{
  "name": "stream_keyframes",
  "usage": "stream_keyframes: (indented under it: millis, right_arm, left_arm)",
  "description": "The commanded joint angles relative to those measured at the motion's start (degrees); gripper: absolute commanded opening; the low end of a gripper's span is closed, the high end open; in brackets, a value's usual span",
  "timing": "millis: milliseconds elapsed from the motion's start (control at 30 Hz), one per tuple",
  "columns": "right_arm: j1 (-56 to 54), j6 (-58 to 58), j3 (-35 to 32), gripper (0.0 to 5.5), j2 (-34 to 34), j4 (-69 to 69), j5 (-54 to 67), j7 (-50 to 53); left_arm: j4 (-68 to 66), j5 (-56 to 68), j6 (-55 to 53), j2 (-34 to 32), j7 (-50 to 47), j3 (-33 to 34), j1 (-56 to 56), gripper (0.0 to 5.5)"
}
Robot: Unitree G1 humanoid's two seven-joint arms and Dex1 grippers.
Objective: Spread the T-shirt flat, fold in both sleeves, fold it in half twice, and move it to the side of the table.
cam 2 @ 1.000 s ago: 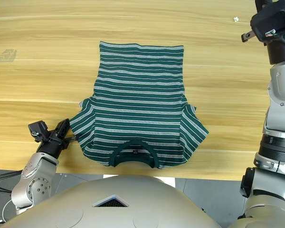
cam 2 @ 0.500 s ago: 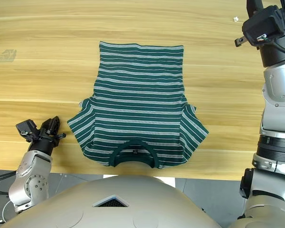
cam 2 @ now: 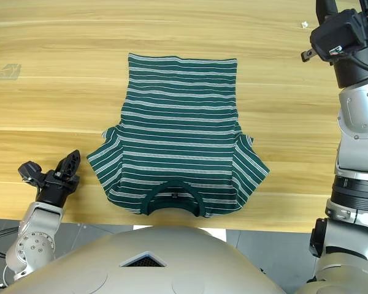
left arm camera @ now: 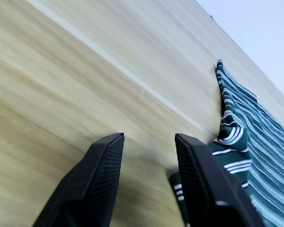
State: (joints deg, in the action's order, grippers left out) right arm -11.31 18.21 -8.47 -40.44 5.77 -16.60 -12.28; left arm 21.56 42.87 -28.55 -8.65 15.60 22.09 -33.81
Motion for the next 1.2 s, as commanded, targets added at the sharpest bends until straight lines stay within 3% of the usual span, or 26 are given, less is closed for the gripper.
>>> stream_keyframes:
  millis: [33,267,633,1067,1200]
  right_arm:
    - [-0.2,-0.9,0.6,1.33,0.5,0.8,-0.1,-1.0]
    - [-0.3,-1.1,0.9,1.33,0.6,1.0,-0.2,-1.0]
    - [0.2,-0.8,1.2,1.33,1.0,0.1,-0.7,-0.7]
    - [0.9,1.9,1.1,1.33,1.1,-3.3,-1.4,1.3]
    - [0.9,2.5,1.4,1.33,1.1,-4.2,-1.5,1.7]
  left_arm:
    - [2.0,-9.1,2.0,-2.6,2.3,-7.9,-5.4,2.00]
    - [2.9,-10.0,4.3,-3.0,5.6,-10.2,-7.0,2.00]
    - [0.8,-12.7,4.4,-2.4,0.5,-9.3,-4.1,2.00]
    - [0.6,-13.0,4.3,-3.3,0.9,-9.8,-3.7,0.11]
    - [0.7,-13.3,4.4,-3.4,0.9,-10.0,-3.9,0.03]
